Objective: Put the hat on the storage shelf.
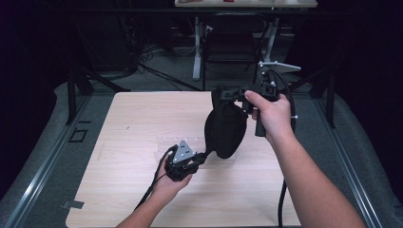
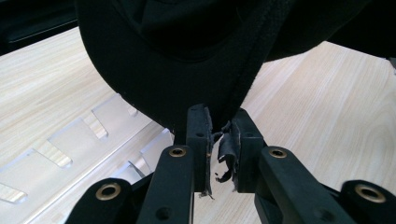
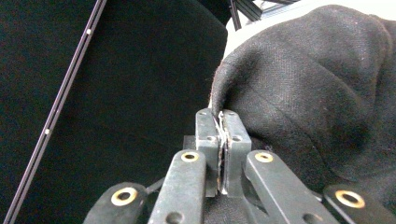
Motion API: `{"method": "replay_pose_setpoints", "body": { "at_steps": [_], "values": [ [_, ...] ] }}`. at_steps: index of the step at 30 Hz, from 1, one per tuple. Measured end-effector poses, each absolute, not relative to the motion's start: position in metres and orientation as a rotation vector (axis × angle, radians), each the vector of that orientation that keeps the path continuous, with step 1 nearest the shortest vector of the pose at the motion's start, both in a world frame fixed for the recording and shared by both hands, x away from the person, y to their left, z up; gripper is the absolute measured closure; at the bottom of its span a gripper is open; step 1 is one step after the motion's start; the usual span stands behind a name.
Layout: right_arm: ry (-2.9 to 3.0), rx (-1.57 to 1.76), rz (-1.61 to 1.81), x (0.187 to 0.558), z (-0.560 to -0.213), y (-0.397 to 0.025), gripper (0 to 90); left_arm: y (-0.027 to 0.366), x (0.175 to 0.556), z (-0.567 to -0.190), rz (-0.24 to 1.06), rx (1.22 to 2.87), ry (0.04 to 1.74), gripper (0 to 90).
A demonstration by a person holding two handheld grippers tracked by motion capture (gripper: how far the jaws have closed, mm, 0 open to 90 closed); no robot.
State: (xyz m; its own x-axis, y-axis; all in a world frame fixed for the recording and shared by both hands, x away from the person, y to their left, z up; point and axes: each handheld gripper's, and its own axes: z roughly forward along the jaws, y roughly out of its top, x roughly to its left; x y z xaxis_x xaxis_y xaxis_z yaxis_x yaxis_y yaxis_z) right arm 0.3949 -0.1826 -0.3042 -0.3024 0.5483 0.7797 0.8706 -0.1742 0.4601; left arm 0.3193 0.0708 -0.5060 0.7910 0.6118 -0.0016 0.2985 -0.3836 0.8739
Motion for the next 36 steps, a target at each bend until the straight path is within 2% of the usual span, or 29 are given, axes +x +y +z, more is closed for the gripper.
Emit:
{"method": "replay_pose_setpoints", "body": {
  "at_steps": [7,22,36],
  "values": [
    [-1.796,-1.62,-1.461,0.397,-0.305,-0.171,88.0,0.078,0.321,-0.511,0.364,1.962,0.708,81.3],
    [-1.768,-1.56,-1.49,0.397,-0.305,-0.166,84.4,0.078,0.315,-0.515,0.431,1.978,0.69,83.2],
    [-1.795,-1.596,-1.516,0.388,-0.3,-0.19,83.8,0.089,0.317,-0.528,0.426,1.978,0.739,85.5]
  ]
}}
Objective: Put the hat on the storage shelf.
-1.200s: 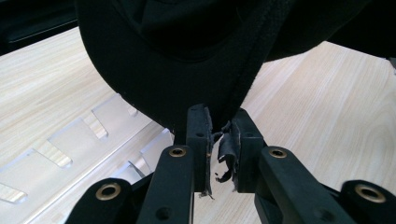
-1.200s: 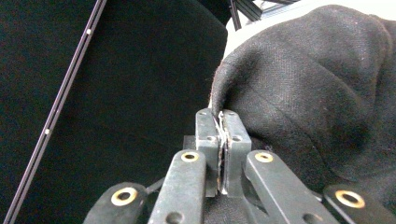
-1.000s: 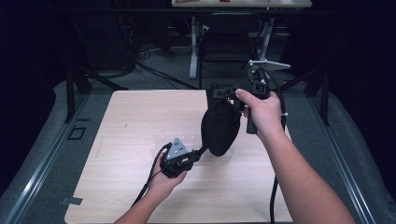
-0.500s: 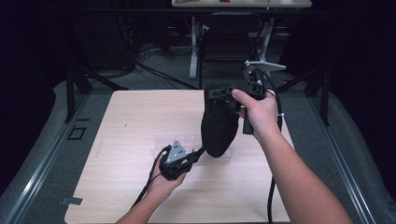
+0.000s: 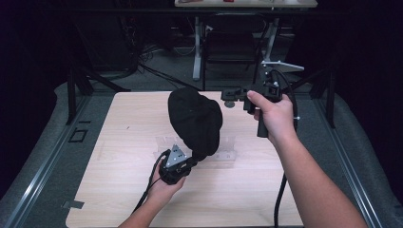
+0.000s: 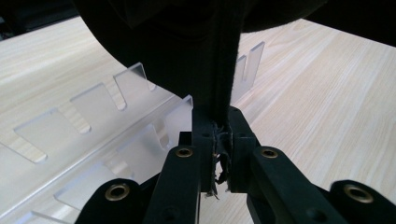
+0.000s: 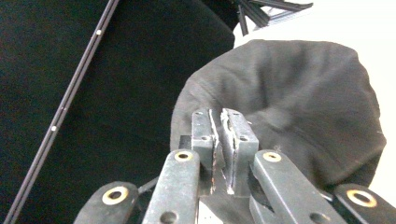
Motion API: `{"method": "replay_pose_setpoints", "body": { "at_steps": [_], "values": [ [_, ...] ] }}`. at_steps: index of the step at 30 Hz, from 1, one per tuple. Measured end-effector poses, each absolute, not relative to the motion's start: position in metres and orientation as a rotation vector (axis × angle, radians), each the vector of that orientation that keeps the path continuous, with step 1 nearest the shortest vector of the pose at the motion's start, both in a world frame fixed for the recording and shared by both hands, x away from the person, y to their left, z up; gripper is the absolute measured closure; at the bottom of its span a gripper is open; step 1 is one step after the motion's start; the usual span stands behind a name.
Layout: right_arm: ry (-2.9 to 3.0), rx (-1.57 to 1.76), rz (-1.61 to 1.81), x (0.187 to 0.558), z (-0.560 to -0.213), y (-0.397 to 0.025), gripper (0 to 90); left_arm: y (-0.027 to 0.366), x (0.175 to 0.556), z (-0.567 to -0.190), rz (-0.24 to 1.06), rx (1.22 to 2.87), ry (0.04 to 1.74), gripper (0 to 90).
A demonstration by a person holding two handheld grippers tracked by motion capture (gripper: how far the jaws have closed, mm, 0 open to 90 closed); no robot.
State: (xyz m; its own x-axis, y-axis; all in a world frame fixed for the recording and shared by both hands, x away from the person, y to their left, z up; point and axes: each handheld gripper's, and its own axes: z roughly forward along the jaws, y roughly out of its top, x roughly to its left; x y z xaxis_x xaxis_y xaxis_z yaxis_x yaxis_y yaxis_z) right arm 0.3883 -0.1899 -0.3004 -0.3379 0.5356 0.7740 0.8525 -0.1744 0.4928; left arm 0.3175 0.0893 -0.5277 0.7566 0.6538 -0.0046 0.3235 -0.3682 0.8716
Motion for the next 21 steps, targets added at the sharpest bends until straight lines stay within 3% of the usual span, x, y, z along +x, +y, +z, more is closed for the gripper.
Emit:
{"method": "replay_pose_setpoints", "body": {
  "at_steps": [21],
  "values": [
    [-1.855,-1.665,-1.528,0.373,-0.307,-0.216,81.5,0.099,0.321,-0.551,0.365,1.996,0.772,85.1]
  ]
}}
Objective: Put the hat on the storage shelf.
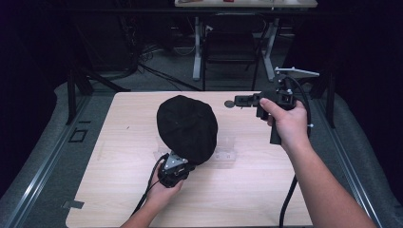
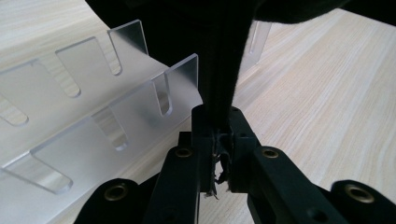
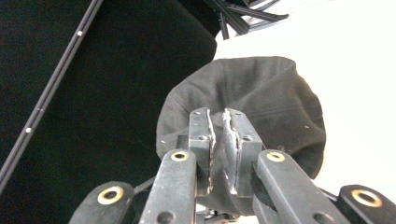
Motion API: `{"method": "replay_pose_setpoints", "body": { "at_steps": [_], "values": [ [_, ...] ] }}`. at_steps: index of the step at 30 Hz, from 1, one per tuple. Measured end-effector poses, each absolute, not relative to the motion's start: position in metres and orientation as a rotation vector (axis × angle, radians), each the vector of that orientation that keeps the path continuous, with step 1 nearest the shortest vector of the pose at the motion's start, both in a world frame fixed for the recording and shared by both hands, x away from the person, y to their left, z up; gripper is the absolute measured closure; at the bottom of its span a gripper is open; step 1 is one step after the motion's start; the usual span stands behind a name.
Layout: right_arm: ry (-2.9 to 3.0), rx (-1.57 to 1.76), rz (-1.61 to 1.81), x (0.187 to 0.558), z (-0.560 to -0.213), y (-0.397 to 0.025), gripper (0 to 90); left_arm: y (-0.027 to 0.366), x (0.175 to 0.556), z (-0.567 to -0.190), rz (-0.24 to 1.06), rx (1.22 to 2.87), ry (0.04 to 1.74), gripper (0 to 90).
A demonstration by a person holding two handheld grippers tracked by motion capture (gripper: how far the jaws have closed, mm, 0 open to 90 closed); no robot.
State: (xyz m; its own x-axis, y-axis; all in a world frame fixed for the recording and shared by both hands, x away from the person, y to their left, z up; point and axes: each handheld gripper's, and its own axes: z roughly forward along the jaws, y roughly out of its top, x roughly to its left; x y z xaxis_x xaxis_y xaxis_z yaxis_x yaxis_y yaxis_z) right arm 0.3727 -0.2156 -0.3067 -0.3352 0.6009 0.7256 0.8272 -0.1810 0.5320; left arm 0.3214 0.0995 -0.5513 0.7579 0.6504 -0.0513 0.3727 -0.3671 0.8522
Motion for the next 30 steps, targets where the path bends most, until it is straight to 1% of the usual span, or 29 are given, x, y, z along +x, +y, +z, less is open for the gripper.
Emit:
{"method": "replay_pose_setpoints", "body": {
  "at_steps": [14,18,21,30],
  "values": [
    [-1.898,-1.715,-1.511,0.366,-0.312,-0.224,80.8,0.103,0.321,-0.555,0.346,1.974,0.806,82.8],
    [-1.917,-1.727,-1.506,0.364,-0.314,-0.227,80.3,0.105,0.32,-0.553,0.343,1.983,0.819,76.8],
    [-1.924,-1.742,-1.505,0.362,-0.316,-0.23,79.5,0.108,0.319,-0.55,0.334,1.984,0.835,70.1],
    [-1.944,-1.775,-1.49,0.355,-0.322,-0.241,78.2,0.122,0.315,-0.539,0.3,1.952,0.864,59.0]
  ]
}}
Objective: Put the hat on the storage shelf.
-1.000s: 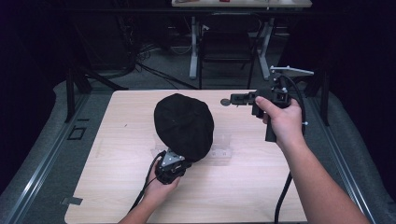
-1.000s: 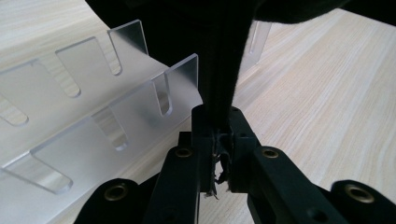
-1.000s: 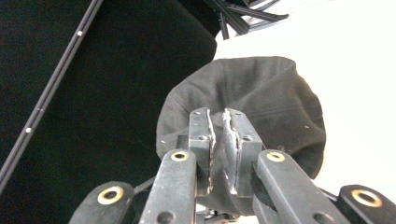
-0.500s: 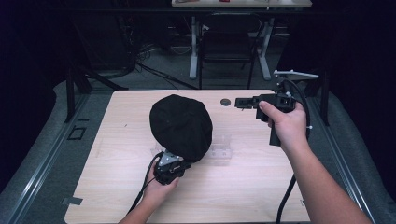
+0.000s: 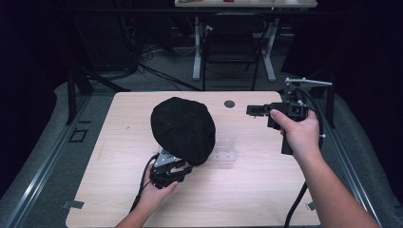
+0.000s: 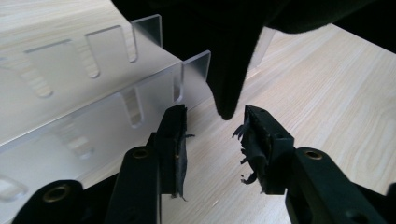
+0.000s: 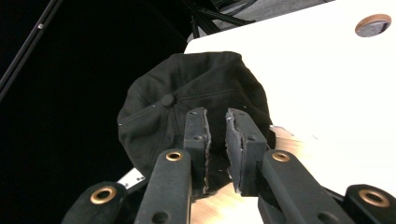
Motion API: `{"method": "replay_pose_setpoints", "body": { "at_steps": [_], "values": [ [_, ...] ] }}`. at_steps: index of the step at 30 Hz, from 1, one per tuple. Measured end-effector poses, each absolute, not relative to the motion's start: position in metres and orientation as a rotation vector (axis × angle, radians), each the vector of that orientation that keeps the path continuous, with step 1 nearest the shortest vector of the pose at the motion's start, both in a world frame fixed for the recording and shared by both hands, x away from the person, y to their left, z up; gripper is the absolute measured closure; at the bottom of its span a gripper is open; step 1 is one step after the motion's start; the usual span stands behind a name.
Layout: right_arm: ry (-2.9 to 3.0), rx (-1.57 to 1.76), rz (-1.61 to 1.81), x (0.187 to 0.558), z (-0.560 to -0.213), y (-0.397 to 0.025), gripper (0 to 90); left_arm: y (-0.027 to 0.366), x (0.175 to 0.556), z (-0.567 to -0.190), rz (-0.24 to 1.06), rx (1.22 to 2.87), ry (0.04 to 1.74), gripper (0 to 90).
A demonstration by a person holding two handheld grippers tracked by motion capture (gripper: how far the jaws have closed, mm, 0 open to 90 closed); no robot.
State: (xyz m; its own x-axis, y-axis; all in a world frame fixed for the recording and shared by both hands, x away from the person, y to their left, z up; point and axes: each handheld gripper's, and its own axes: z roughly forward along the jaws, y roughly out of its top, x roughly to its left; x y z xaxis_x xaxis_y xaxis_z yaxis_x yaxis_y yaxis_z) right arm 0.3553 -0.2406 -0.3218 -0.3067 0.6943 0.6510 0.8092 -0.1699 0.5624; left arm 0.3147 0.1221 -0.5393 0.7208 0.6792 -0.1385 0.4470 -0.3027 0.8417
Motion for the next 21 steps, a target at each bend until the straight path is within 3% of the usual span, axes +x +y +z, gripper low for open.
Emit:
{"method": "replay_pose_setpoints", "body": {
  "at_steps": [21],
  "values": [
    [-2.095,-1.892,-1.445,0.332,-0.344,-0.263,70.7,0.192,0.302,-0.526,0.322,1.901,0.995,49.8]
  ]
}}
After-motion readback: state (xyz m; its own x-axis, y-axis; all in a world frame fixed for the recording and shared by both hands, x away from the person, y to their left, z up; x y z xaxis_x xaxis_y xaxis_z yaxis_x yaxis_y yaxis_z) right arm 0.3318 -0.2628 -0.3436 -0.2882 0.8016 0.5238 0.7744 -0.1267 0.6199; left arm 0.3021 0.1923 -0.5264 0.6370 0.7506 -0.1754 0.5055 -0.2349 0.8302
